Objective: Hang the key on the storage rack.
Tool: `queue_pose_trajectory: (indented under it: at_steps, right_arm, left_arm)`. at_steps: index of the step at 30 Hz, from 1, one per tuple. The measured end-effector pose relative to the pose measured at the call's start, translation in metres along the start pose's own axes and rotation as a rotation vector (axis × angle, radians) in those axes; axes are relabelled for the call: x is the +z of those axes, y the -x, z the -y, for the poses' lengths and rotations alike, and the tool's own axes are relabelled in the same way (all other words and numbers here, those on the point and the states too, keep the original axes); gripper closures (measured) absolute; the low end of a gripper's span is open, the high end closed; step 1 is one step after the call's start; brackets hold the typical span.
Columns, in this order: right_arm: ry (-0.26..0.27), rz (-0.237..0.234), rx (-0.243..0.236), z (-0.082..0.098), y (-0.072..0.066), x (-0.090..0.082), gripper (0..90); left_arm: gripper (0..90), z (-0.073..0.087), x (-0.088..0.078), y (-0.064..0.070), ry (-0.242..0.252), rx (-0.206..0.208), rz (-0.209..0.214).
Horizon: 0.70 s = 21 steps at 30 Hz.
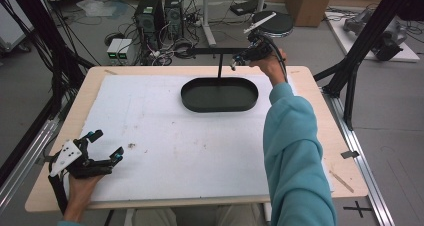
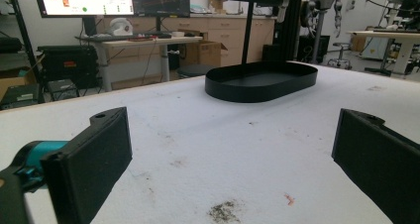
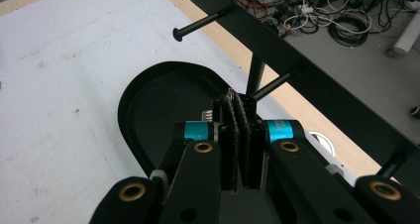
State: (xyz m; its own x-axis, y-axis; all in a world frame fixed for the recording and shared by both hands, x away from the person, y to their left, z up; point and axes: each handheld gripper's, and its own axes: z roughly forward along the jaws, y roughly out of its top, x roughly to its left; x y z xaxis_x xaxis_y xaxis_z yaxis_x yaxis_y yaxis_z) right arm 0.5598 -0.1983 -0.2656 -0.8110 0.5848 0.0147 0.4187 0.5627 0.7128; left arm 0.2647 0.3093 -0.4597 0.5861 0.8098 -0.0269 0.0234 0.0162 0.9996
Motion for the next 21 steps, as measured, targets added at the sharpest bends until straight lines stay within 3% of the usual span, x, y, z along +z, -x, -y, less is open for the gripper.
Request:
queue_pose_trajectory:
  at_steps: [21]
  right_arm:
    - [0.009,0.014,0.009,0.0025,0.0059,0.0001,88.8]
  left_arm:
    - [2.4,0.0,0.0001,-0.0001,0.002,-0.004,0.001]
